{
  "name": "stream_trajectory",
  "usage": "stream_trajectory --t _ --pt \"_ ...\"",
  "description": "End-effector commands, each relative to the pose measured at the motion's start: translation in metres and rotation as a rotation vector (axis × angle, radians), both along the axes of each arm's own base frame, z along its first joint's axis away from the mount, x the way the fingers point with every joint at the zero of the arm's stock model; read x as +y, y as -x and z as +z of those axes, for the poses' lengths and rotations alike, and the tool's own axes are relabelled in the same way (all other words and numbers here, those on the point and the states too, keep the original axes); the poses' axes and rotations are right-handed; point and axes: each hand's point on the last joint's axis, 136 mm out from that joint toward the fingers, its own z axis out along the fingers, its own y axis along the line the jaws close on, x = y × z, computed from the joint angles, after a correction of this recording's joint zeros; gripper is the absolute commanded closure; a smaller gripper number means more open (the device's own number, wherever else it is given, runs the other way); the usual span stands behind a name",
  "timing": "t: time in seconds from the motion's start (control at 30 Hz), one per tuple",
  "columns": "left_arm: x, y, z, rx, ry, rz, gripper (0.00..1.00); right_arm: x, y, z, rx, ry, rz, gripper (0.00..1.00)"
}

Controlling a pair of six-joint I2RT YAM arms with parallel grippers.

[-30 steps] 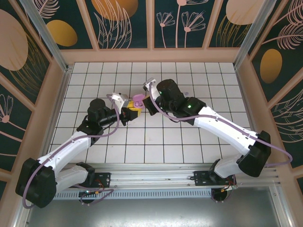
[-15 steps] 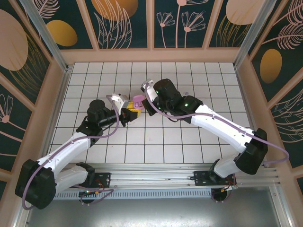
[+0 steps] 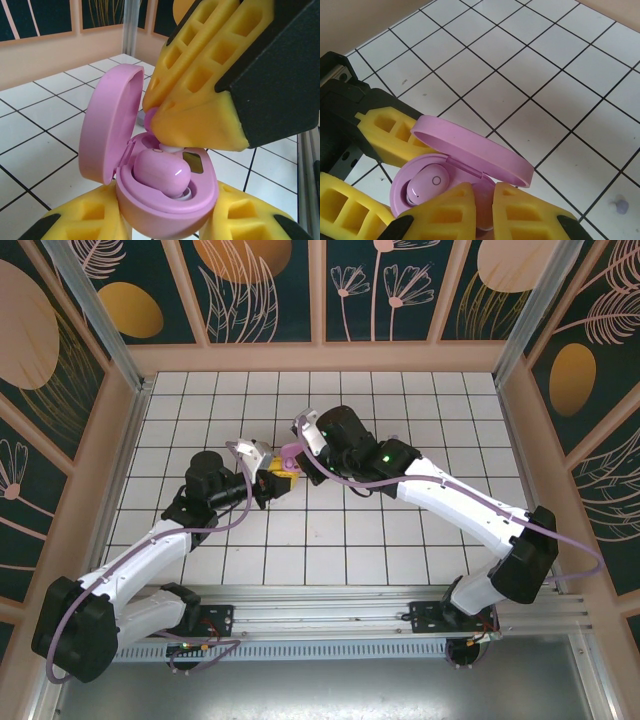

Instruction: Insert wireless bluetooth earbuds into charging case

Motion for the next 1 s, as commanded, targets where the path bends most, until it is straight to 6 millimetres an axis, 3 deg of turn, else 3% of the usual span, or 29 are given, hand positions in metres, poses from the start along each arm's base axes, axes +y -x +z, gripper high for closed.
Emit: stream_trajectory --t 0.0,0.2,0.47,0.97 --pt "0.0 0.0 0.018 -0.09 0.017 -0.002 0.94 -0.006 0.005 -0.013 0.027 0.083 0.0 0.9" --pt "0.0 -0.001 0.019 -0.095 0.015 0.002 0.94 -0.007 0.007 -0.015 0.038 0.116 -0.001 0.9" --pt "0.0 -0.001 0.019 -0.097 0.014 0.006 0.94 0.001 0.013 -0.029 0.088 0.147 0.022 0.81" --pt "0.002 0.001 0.02 -0.099 0.011 0.013 0.94 0.01 0.016 -0.013 0.127 0.096 0.027 0.72"
